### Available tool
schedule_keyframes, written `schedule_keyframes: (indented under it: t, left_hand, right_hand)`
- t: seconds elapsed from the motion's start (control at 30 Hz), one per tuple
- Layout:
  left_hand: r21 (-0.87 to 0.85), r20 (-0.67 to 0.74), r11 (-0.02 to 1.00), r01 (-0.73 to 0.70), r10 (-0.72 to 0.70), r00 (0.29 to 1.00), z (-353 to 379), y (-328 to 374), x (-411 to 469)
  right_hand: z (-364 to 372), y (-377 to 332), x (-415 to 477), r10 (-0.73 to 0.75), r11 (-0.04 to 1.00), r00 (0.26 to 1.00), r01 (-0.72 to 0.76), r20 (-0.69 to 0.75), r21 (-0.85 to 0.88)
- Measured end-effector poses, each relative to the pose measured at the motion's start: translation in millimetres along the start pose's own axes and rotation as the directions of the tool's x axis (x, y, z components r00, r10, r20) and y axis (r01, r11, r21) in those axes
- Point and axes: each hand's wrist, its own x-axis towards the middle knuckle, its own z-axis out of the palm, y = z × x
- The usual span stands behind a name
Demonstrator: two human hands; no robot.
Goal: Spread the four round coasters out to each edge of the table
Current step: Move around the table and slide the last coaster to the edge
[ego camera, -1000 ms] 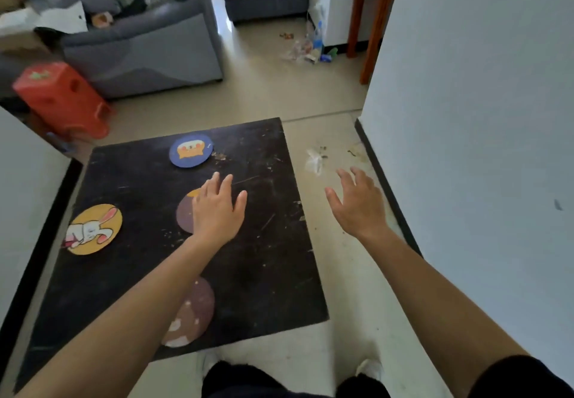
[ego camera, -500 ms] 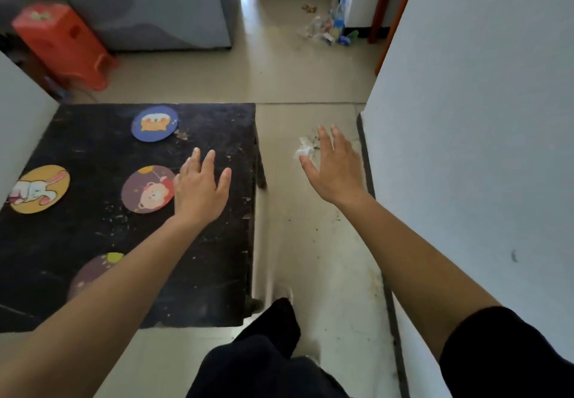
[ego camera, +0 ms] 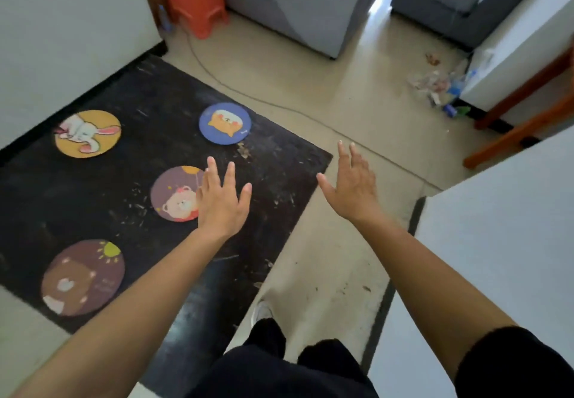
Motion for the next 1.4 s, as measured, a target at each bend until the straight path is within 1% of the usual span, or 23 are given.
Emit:
schedule_keyframes:
  t: [0.07,0.13,0.2,0.27,0.37,0.43,0.5,0.57,0.63,0.67,0.8,0.9,0.93,1.03,1.1,1.2,1.27,1.33,1.4]
  left_hand:
    - [0.006,-0.015,0.996,0.088,-0.088,0.996,-10.3,-17.4,7.3]
    - [-0.025,-0.05,0.981,0.191,-0.192,0.98,-20.3,-34.2,14.8]
    - [-0.09,-0.066,0.947,0.309,-0.316,0.947,-28.4,-49.8,21.6]
    - [-0.171,-0.06,0.885,0.434,-0.449,0.892,-30.1,-66.4,26.5]
    - [-0.316,0.004,0.716,0.622,-0.654,0.756,-21.4,-89.1,33.9]
    - [-0.404,0.069,0.569,0.717,-0.762,0.644,-10.4,-101.9,41.6]
    - [-0.49,0.145,0.397,0.776,-0.841,0.522,2.5,-111.8,48.4]
    - [-0.58,0.192,0.231,0.781,-0.893,0.406,16.1,-117.9,55.7]
    - [-0.647,0.188,0.129,0.752,-0.928,0.322,28.4,-120.2,64.8]
    - [-0.672,0.182,0.091,0.735,-0.942,0.283,33.0,-120.7,70.3]
    - [-0.786,0.222,-0.069,0.614,-0.959,0.176,43.1,-116.4,88.6]
    - [-0.789,0.212,-0.105,0.605,-0.971,0.109,50.3,-112.3,86.6]
    - [-0.803,0.206,-0.112,0.585,-0.974,0.096,52.4,-110.5,83.7]
    - [-0.844,0.221,-0.148,0.515,-0.972,0.082,55.6,-100.0,74.3]
    - [-0.843,0.195,-0.119,0.525,-0.976,0.093,50.8,-88.2,68.2]
    - [-0.856,0.122,-0.046,0.514,-0.986,0.114,40.2,-73.9,55.9]
    - [-0.872,0.101,-0.012,0.49,-0.982,0.157,32.7,-64.5,43.6]
    - [-0.873,0.062,0.058,0.485,-0.972,0.228,29.2,-54.3,26.4]
    - [-0.87,0.024,0.122,0.477,-0.957,0.29,32.4,-44.3,5.6]
  right_hand:
    - [7.4,-26.8,30.4,-0.095,0.995,0.995,0.095,0.041,0.009]
    - [17.1,-57.3,59.8,-0.202,0.979,0.976,0.201,0.082,0.016]
    - [29.0,-88.6,85.2,-0.305,0.952,0.944,0.307,0.128,0.011]
    - [44.4,-118.9,107.1,-0.399,0.915,0.897,0.402,0.187,0.025]
    - [73.7,-158.6,134.6,-0.514,0.856,0.815,0.507,0.268,0.1]
    - [97.9,-180.3,151.8,-0.555,0.828,0.758,0.541,0.343,0.145]
    - [123.9,-196.9,167.0,-0.556,0.824,0.69,0.531,0.462,0.199]
    - [149.2,-208.6,179.7,-0.52,0.845,0.609,0.468,0.598,0.258]
    - [172.8,-214.4,188.0,-0.499,0.86,0.543,0.404,0.676,0.31]
    - [182.8,-216.1,189.9,-0.498,0.862,0.523,0.385,0.692,0.329]
    - [209.3,-214.9,179.1,-0.484,0.875,0.491,0.269,0.724,0.403]
    - [213.8,-210.7,177.2,-0.452,0.89,0.491,0.196,0.745,0.411]
    - [213.3,-209.4,179.5,-0.445,0.894,0.482,0.182,0.755,0.41]
    - [204.9,-204.3,185.0,-0.494,0.869,0.431,0.263,0.755,0.419]
    - [191.3,-200.0,185.8,-0.523,0.852,0.438,0.288,0.732,0.437]
    - [167.9,-192.6,184.4,-0.55,0.835,0.479,0.29,0.684,0.468]
    - [151.3,-186.0,178.5,-0.569,0.82,0.517,0.301,0.639,0.487]
    - [136.6,-175.6,166.1,-0.577,0.812,0.554,0.311,0.6,0.495]
    - [126.1,-160.6,149.6,-0.579,0.809,0.575,0.321,0.578,0.492]
